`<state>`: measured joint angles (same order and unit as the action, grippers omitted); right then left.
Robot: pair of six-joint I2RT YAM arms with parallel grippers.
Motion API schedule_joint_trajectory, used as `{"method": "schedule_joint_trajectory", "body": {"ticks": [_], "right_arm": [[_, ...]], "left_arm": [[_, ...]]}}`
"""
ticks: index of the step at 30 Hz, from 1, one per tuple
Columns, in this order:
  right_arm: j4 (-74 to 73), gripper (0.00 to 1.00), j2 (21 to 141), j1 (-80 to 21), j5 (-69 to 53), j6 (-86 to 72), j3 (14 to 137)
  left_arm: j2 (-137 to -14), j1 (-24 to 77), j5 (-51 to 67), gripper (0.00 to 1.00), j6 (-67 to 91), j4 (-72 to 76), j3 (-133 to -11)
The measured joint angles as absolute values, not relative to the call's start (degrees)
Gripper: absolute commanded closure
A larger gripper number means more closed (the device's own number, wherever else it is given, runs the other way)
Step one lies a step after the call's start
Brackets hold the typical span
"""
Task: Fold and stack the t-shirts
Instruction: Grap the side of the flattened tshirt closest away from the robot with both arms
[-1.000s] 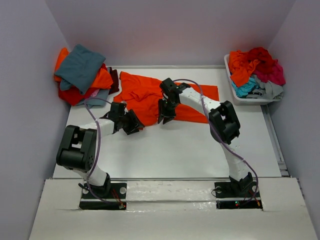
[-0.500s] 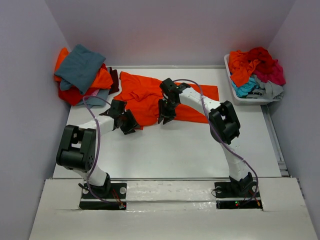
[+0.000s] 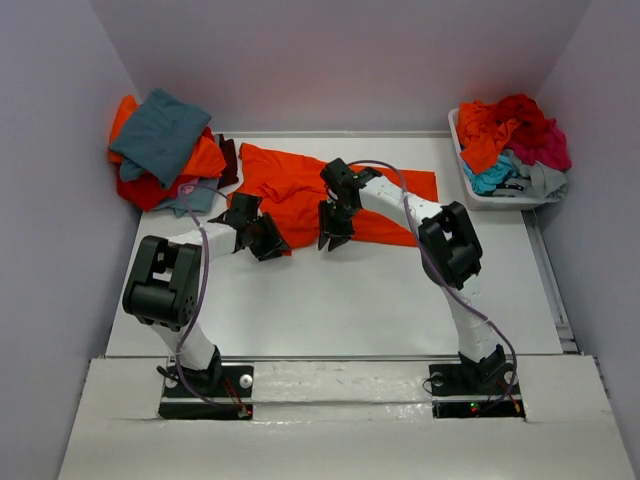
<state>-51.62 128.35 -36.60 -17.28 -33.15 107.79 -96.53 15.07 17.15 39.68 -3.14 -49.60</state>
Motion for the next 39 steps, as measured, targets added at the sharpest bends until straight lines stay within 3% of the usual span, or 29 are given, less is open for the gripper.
{"method": "schedule_joint_trajectory", "body": {"ticks": [15,25,32,39], "right_arm": [[-51.6,0.62,128.3,-36.6,-17.3,-33.2,107.8],[-51.5,0.62,128.3,-36.6,-17.3,-33.2,107.8],[-51.5,0.62,128.3,-36.6,-17.3,-33.2,107.8],[-51.6,0.62,128.3,-36.6,-16.8,-33.2,107.8]], "left_arm": [[-96.7,15.4,16.8,0.61,39.2,-3.3,-49.5],[-96.7,15.4,16.1,0.75,39.0,-4.2,-49.4],[-96.7,15.4,16.2,0.93,39.0,-4.3,-49.1],[-95.7,15.5,15.9,0.94,39.1,-5.1,-48.7]]}}
